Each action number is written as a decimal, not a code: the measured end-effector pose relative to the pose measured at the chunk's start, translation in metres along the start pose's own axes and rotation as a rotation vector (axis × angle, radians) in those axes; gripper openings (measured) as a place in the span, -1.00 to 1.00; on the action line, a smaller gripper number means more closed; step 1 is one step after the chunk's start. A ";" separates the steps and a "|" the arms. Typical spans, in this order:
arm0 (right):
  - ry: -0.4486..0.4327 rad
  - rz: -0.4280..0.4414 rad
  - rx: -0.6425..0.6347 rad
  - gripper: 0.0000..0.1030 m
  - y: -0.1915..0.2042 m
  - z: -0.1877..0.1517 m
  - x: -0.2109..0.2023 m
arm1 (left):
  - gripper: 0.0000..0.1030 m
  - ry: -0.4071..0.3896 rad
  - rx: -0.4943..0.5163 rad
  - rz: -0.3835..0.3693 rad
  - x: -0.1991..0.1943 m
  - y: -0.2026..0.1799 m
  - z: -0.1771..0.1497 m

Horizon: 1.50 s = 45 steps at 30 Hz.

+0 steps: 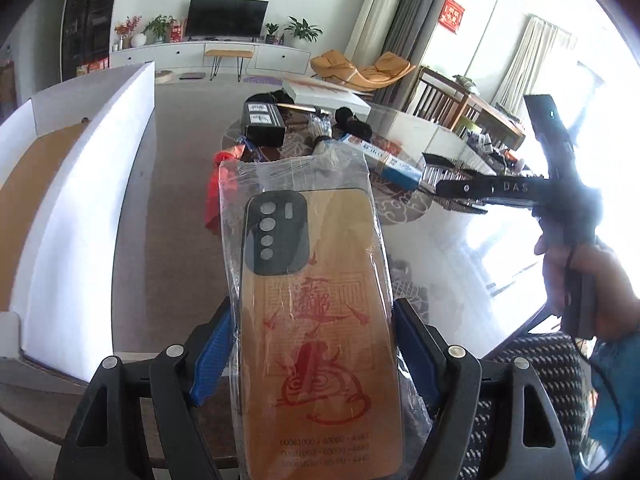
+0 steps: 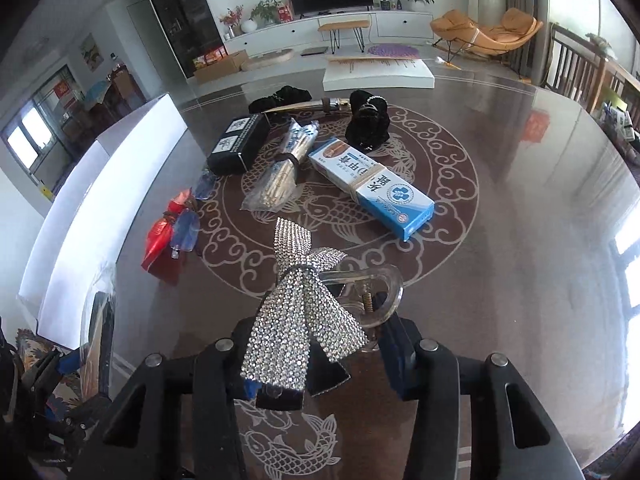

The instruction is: Organize objects

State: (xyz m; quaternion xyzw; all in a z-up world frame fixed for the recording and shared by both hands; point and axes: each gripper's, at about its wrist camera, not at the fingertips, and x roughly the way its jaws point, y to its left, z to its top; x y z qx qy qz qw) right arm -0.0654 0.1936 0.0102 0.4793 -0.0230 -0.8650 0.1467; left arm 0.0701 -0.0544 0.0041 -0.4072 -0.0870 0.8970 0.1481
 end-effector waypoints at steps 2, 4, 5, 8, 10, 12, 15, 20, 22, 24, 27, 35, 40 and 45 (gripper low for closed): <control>-0.024 0.045 -0.020 -0.07 0.022 0.004 -0.012 | 0.45 -0.061 -0.024 -0.009 -0.025 0.008 0.018; -0.049 0.113 -0.044 -0.07 0.052 0.010 -0.021 | 0.45 -0.123 -0.034 0.028 -0.052 0.022 0.036; -0.061 0.152 -0.059 -0.07 0.070 0.014 -0.026 | 0.45 -0.153 -0.043 0.056 -0.066 0.033 0.045; -0.091 0.285 -0.112 -0.07 0.132 0.023 -0.036 | 0.45 -0.207 -0.089 0.156 -0.103 0.078 0.067; -0.097 0.379 -0.145 -0.07 0.176 0.030 -0.040 | 0.45 -0.225 -0.117 0.258 -0.121 0.114 0.077; -0.081 0.465 -0.185 -0.07 0.221 0.036 -0.038 | 0.45 -0.208 -0.146 0.361 -0.131 0.150 0.081; -0.058 0.521 -0.265 -0.07 0.283 0.041 -0.028 | 0.45 -0.147 -0.194 0.461 -0.134 0.199 0.077; 0.043 0.486 -0.352 -0.01 0.349 0.037 0.017 | 0.47 0.001 -0.258 0.504 -0.105 0.248 0.058; 0.110 0.480 -0.346 0.43 0.358 0.035 0.038 | 0.48 0.032 -0.272 0.526 -0.093 0.251 0.052; 0.122 0.467 -0.320 0.67 0.353 0.037 0.048 | 0.48 0.044 -0.288 0.545 -0.084 0.252 0.052; 0.053 0.451 -0.299 0.75 0.331 0.039 0.037 | 0.48 0.017 -0.300 0.538 -0.082 0.239 0.056; -0.171 0.003 -0.204 0.99 0.185 -0.010 0.023 | 0.75 -0.058 -0.063 0.215 -0.061 0.097 0.068; -0.087 -0.254 -0.043 0.99 0.064 -0.047 0.042 | 0.94 0.052 0.077 0.076 0.015 -0.002 0.040; -0.069 -0.328 0.102 0.99 -0.011 -0.064 0.032 | 0.93 0.161 0.080 0.060 0.084 -0.036 0.014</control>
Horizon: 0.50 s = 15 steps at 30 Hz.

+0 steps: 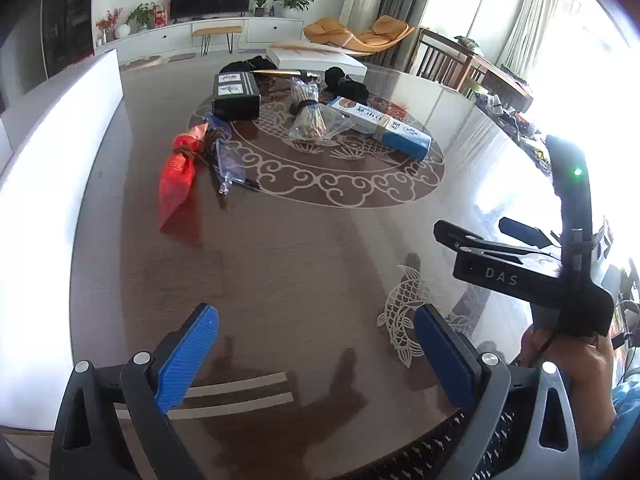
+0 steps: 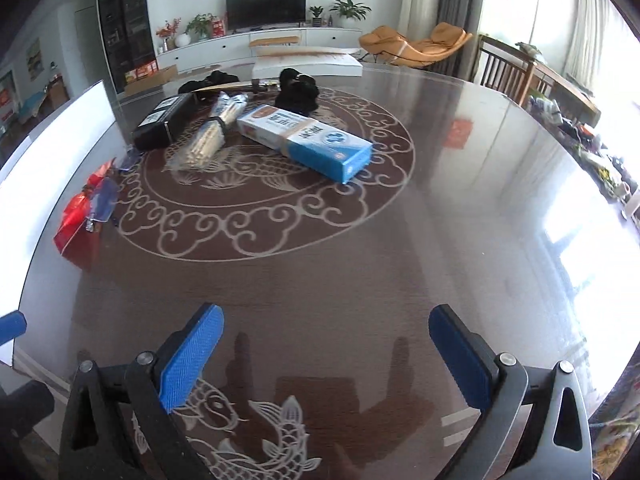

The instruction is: Organize objects

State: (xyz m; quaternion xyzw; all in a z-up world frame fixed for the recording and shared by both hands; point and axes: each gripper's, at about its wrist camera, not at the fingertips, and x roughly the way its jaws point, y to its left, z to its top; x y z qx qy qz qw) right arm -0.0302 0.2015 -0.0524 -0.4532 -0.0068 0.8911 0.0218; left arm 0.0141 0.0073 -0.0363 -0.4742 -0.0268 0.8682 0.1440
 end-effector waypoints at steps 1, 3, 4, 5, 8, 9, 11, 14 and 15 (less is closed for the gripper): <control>0.001 -0.005 0.014 0.99 -0.009 -0.001 0.000 | 0.93 0.010 0.005 0.016 0.007 -0.002 -0.002; 0.003 -0.011 0.035 0.99 -0.020 -0.001 0.005 | 0.93 0.028 0.013 0.038 0.017 -0.005 -0.002; 0.003 -0.008 0.044 0.99 -0.025 -0.001 0.007 | 0.93 0.032 0.015 0.044 0.021 -0.005 -0.001; 0.004 -0.004 0.054 0.99 -0.029 -0.002 0.009 | 0.93 0.034 0.014 0.056 0.024 -0.003 -0.003; 0.006 -0.001 0.068 1.00 -0.035 -0.005 0.016 | 0.93 0.034 0.032 0.116 0.032 -0.002 0.000; -0.003 -0.012 0.057 1.00 -0.034 -0.006 0.016 | 0.93 0.031 0.045 0.135 0.035 -0.002 0.001; -0.009 -0.005 0.038 1.00 -0.029 -0.008 0.017 | 0.95 0.028 0.074 0.176 0.041 -0.003 0.005; -0.010 0.000 0.020 1.00 -0.025 -0.007 0.020 | 0.99 0.028 0.081 0.180 0.046 -0.003 0.013; -0.006 0.009 0.028 1.00 -0.026 -0.007 0.021 | 1.00 0.035 0.081 0.180 0.049 -0.003 0.017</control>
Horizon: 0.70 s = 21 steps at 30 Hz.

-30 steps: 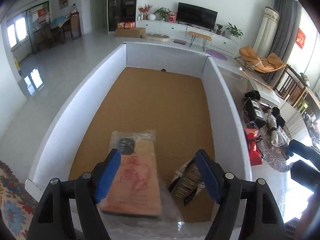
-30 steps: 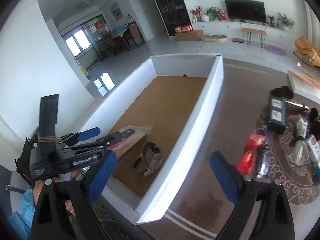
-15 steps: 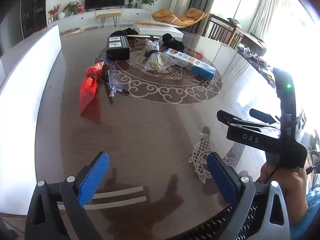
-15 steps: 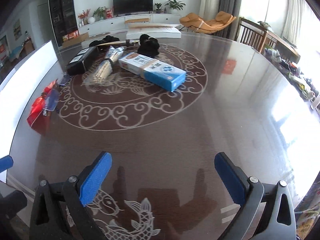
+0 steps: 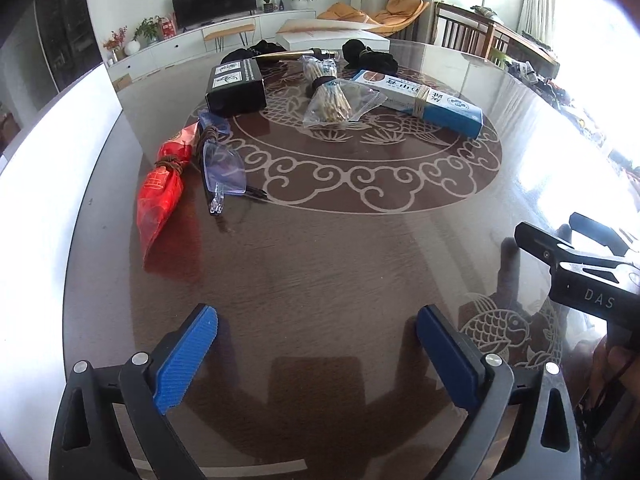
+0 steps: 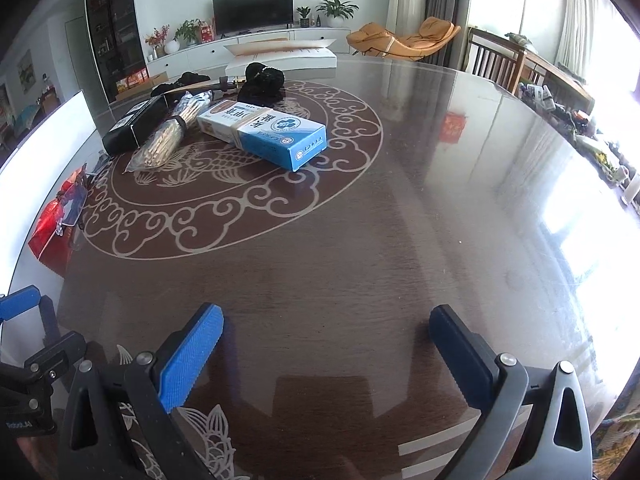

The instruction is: Organize objects

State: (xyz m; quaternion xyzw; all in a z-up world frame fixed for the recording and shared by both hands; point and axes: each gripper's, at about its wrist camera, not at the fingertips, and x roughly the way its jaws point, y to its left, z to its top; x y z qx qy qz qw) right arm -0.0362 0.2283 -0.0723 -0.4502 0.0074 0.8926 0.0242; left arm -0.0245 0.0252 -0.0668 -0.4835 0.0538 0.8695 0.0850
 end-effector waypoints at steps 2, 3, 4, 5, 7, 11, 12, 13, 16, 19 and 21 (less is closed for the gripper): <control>0.001 -0.005 0.001 1.00 0.000 0.001 0.001 | 1.00 0.000 0.001 -0.004 0.007 -0.001 0.010; 0.002 -0.008 0.001 1.00 0.000 0.001 0.001 | 1.00 -0.003 0.001 -0.004 0.009 -0.001 0.014; 0.003 -0.008 0.002 1.00 0.001 0.002 0.002 | 1.00 -0.007 0.003 -0.005 0.012 -0.002 0.019; 0.004 -0.009 0.002 1.00 0.001 0.002 0.002 | 1.00 -0.015 0.007 -0.007 0.014 -0.002 0.022; 0.009 -0.010 0.003 1.00 0.002 0.002 0.002 | 1.00 -0.032 0.018 -0.012 0.020 -0.003 0.030; 0.074 -0.012 0.011 1.00 0.002 0.010 0.006 | 1.00 -0.069 0.011 -0.012 0.026 -0.004 0.040; 0.095 -0.009 0.008 1.00 0.003 0.014 0.009 | 1.00 -0.069 0.011 -0.012 0.027 -0.004 0.043; 0.112 -0.004 0.001 1.00 0.005 0.018 0.013 | 1.00 -0.069 0.010 -0.012 0.028 -0.005 0.045; 0.116 0.016 -0.029 1.00 0.009 0.028 0.022 | 1.00 -0.069 0.004 -0.009 0.031 -0.005 0.050; 0.049 0.022 -0.037 1.00 0.011 0.031 0.026 | 1.00 -0.069 0.004 -0.008 0.031 -0.004 0.051; 0.033 0.026 -0.036 1.00 0.011 0.030 0.025 | 1.00 -0.068 0.004 -0.008 0.031 -0.004 0.051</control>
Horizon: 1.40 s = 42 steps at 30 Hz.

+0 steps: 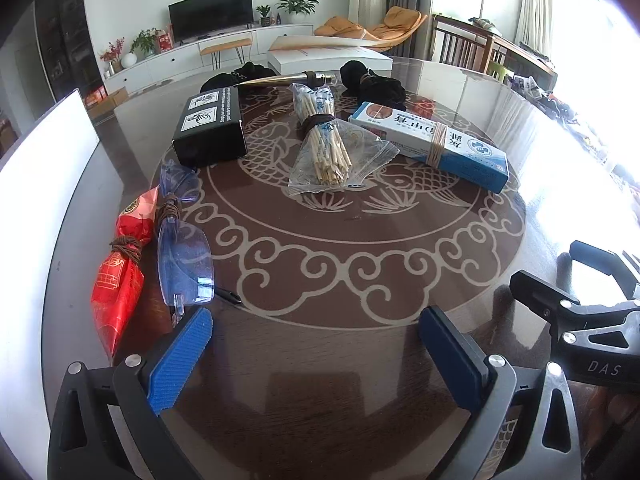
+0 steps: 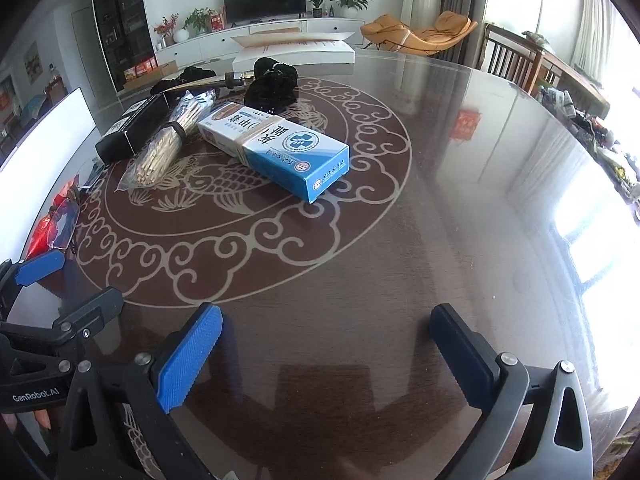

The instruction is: Organize objects

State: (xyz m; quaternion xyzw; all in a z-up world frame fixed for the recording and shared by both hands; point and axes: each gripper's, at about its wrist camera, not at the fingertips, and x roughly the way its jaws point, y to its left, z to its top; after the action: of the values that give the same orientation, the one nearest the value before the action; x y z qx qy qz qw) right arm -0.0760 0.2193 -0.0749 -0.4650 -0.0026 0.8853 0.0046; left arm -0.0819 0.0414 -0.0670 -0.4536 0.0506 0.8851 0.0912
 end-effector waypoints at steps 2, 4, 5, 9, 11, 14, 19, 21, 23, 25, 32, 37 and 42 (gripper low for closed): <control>-0.001 0.002 -0.001 1.00 0.000 -0.001 -0.001 | 1.00 0.000 0.000 0.000 0.000 0.000 0.000; -0.004 0.003 -0.002 1.00 0.000 -0.001 -0.002 | 1.00 0.000 0.000 0.000 0.000 0.000 0.000; -0.005 0.004 -0.002 1.00 0.000 -0.002 -0.002 | 1.00 0.000 0.000 0.000 0.000 0.000 0.001; -0.006 0.002 0.001 1.00 -0.001 -0.001 -0.002 | 1.00 0.000 -0.001 0.000 0.000 0.000 0.001; -0.007 0.002 0.001 1.00 -0.001 -0.001 -0.002 | 1.00 0.000 -0.001 0.000 0.000 0.000 0.001; -0.007 0.000 0.001 1.00 -0.001 -0.001 -0.002 | 1.00 0.000 -0.001 0.000 0.000 0.000 0.001; -0.006 0.001 0.001 1.00 -0.001 -0.001 -0.002 | 1.00 0.000 -0.001 0.000 0.000 0.000 0.001; -0.007 0.002 0.001 1.00 -0.001 -0.001 -0.002 | 1.00 0.000 -0.001 0.000 0.000 0.000 0.001; -0.007 0.001 0.001 1.00 -0.001 -0.001 -0.002 | 1.00 0.000 -0.001 0.000 0.000 0.000 0.001; -0.006 0.001 0.001 1.00 -0.001 -0.001 -0.002 | 1.00 0.000 -0.001 0.000 0.001 -0.001 0.001; -0.007 0.001 0.001 1.00 -0.001 -0.001 -0.002 | 1.00 0.000 -0.001 0.001 0.001 -0.001 0.002; -0.007 0.000 0.001 1.00 -0.001 -0.001 -0.002 | 1.00 0.000 -0.001 0.001 0.001 -0.001 0.002; -0.007 0.001 0.001 1.00 -0.001 -0.001 -0.002 | 1.00 0.000 -0.001 0.001 0.001 -0.001 0.002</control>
State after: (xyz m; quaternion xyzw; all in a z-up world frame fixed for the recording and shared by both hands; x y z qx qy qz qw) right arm -0.0740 0.2203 -0.0738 -0.4620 -0.0021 0.8869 0.0045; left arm -0.0836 0.0423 -0.0667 -0.4537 0.0501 0.8851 0.0906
